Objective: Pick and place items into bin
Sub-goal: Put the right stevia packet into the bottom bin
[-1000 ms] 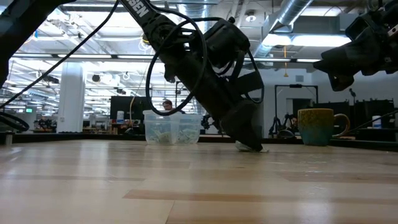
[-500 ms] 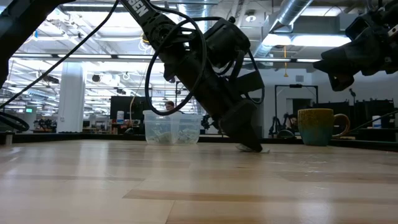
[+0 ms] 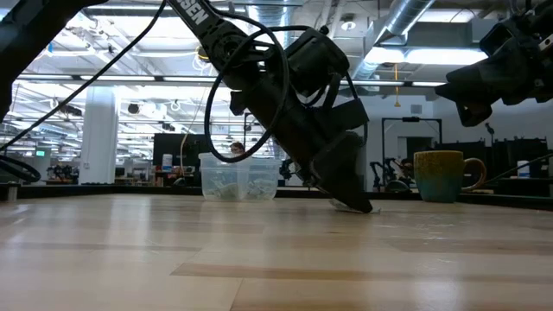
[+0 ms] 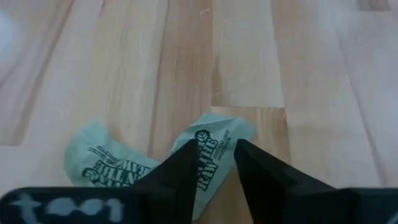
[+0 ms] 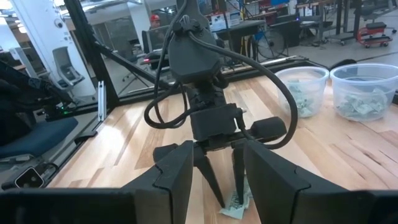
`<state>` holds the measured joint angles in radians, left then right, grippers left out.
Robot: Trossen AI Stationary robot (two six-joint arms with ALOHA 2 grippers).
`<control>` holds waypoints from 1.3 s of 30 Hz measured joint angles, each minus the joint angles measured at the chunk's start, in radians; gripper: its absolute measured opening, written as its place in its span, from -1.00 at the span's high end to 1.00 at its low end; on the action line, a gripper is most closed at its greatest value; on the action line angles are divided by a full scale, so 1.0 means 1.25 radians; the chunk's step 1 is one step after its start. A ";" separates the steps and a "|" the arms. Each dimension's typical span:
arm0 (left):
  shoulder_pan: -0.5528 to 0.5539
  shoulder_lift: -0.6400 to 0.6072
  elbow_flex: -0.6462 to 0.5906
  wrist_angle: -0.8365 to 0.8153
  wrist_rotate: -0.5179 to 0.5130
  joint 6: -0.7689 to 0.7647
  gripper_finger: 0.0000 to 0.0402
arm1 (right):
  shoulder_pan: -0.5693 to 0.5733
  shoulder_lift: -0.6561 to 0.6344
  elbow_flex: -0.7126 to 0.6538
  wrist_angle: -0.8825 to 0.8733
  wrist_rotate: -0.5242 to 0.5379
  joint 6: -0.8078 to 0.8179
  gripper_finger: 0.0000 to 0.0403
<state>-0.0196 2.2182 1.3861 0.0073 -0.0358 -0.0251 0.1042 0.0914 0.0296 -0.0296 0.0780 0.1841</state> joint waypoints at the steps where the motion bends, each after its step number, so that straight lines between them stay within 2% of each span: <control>1: 0.000 0.000 0.000 -0.002 0.013 -0.006 0.45 | 0.000 0.000 0.000 0.000 0.000 0.000 0.33; 7: -0.001 0.002 0.000 -0.024 0.038 -0.032 0.52 | 0.000 0.000 0.000 0.000 0.000 0.000 0.33; 14: -0.004 0.002 0.000 -0.061 0.024 -0.061 0.95 | 0.000 0.000 0.000 0.000 0.000 0.000 0.33; 25: -0.029 -0.019 -0.007 -0.017 -0.038 -0.097 1.00 | 0.000 0.000 0.000 0.000 0.000 0.000 0.33; 30: -0.034 -0.060 -0.011 0.016 -0.048 -0.098 1.00 | 0.000 0.000 0.000 0.000 0.000 0.000 0.33; 39: -0.032 -0.147 -0.008 0.031 -0.115 -0.048 1.00 | 0.000 0.000 0.000 0.000 0.000 0.000 0.33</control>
<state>-0.0589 2.0344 1.3766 0.0461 -0.1792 -0.0848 0.1042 0.0910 0.0298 -0.0299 0.0784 0.1841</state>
